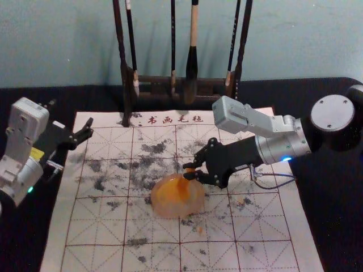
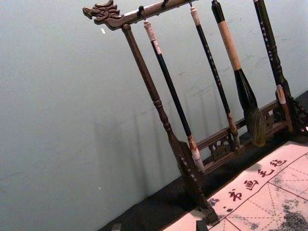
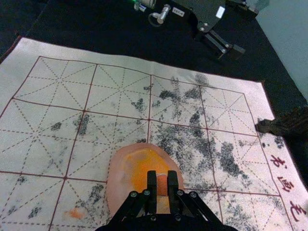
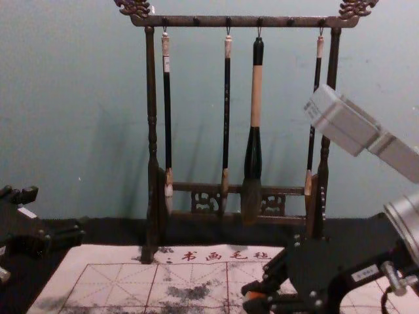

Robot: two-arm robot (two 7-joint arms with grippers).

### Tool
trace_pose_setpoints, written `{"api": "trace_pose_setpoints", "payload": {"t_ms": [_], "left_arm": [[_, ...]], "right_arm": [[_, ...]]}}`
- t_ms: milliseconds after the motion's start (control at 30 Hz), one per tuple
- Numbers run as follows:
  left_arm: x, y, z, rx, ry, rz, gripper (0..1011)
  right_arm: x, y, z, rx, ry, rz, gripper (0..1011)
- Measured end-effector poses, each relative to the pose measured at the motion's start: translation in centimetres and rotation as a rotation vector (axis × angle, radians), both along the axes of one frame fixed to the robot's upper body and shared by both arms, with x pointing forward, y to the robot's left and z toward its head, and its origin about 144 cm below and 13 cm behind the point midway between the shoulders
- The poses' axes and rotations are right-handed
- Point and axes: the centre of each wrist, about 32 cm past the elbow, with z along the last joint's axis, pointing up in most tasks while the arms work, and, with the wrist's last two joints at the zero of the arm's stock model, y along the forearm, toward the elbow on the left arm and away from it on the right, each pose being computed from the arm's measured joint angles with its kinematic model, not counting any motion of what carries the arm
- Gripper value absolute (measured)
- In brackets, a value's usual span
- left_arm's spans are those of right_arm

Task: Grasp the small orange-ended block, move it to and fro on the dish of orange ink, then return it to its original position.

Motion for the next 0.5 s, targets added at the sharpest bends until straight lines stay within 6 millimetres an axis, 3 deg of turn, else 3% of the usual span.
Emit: {"api": "trace_pose_setpoints", "payload": {"t_ms": [500], "left_arm": [[0.00, 0.00, 0.00, 0.000, 0.000, 0.000, 1001]], "right_arm": [[-1.01, -0.37, 0.13, -0.014, 0.004, 0.038, 132]]}}
